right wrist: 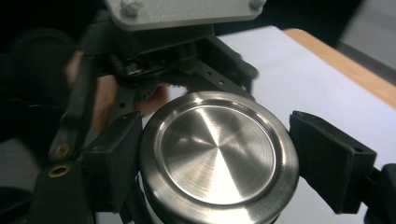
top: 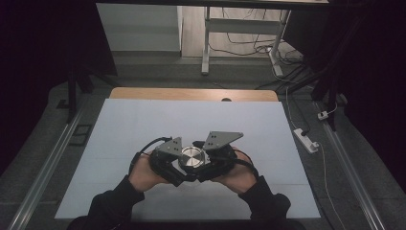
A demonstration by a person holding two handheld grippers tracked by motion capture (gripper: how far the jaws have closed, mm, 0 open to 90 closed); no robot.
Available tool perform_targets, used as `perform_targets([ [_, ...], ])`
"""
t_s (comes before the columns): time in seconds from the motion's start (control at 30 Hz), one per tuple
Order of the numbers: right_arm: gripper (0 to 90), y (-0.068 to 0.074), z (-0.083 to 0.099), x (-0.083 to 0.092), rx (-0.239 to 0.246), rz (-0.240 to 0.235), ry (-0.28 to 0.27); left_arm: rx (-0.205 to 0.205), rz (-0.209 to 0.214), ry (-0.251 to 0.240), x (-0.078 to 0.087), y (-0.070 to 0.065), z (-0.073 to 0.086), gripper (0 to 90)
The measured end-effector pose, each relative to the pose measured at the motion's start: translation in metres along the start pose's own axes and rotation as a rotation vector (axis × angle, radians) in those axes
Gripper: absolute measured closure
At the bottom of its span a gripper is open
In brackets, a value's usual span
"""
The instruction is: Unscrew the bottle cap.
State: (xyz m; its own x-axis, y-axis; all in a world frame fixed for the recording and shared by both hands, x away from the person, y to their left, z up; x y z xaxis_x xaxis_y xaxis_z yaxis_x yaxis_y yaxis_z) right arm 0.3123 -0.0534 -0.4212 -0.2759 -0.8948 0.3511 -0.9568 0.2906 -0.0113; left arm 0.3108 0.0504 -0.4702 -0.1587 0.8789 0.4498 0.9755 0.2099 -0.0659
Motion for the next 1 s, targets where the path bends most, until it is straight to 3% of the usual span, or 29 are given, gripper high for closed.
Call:
perform_targets([
  [0.03, 19.8, 0.000, 0.000, 0.001, -0.016, -0.043, -0.016, -0.003, 0.021, 0.005, 0.000, -0.001, 0.000, 15.8],
  [0.07, 19.8, 0.000, 0.000, 0.002, -0.019, -0.055, -0.020, -0.005, 0.025, 0.006, -0.001, -0.002, 0.001, 15.8],
  [0.27, 19.9, -0.001, 0.002, 0.002, -0.017, -0.076, -0.010, -0.011, 0.032, 0.017, -0.001, -0.001, 0.003, 15.8],
  [0.53, 19.9, 0.002, 0.000, 0.004, -0.006, -0.121, -0.022, -0.028, 0.083, -0.002, 0.001, -0.005, 0.001, 15.8],
  [0.87, 19.9, 0.008, 0.001, 0.007, 0.018, -0.233, -0.032, -0.066, 0.200, -0.006, 0.004, -0.011, 0.004, 15.8],
  [1.0, 19.9, 0.011, 0.001, 0.008, 0.041, -0.265, -0.037, -0.076, 0.218, -0.007, 0.005, -0.013, 0.003, 15.8],
])
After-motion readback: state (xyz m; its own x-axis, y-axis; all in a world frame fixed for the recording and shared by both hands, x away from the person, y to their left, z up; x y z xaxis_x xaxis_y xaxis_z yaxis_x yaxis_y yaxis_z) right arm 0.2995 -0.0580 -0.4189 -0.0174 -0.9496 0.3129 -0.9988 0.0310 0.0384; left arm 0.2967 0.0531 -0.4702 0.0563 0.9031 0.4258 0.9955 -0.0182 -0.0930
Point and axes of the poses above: each handheld gripper's, and its own axes: x roughly backward along the jaws, z roughly out of its underside, y roughly to its left, the point moved 6 cm from there along -x, roughly forward along the jaws, and after that the axes turned 10 degrees about -y, right-handed, at the moved point
